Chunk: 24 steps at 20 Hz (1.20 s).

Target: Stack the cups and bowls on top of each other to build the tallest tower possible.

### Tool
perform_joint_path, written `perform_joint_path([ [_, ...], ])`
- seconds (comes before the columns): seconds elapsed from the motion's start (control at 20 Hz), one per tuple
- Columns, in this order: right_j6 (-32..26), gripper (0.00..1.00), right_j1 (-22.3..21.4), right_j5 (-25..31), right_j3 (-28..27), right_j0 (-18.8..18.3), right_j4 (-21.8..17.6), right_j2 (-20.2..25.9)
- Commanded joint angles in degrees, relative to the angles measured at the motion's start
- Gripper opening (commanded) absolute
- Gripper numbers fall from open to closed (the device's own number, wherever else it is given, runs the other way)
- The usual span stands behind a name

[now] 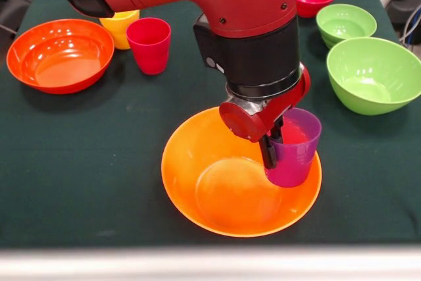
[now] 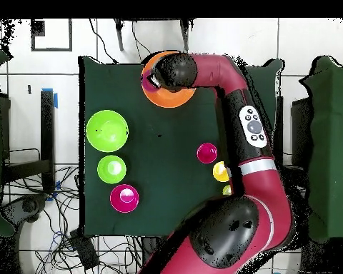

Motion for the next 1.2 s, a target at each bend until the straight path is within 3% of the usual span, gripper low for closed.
perform_joint_path([
  [0.05,-13.2,0.0,-2.83,-2.39,-2.35,1.57,-6.88,-2.87],
  [1.2,-11.11,0.0,-2.42,-1.11,-1.15,0.82,-8.6,-4.99],
])
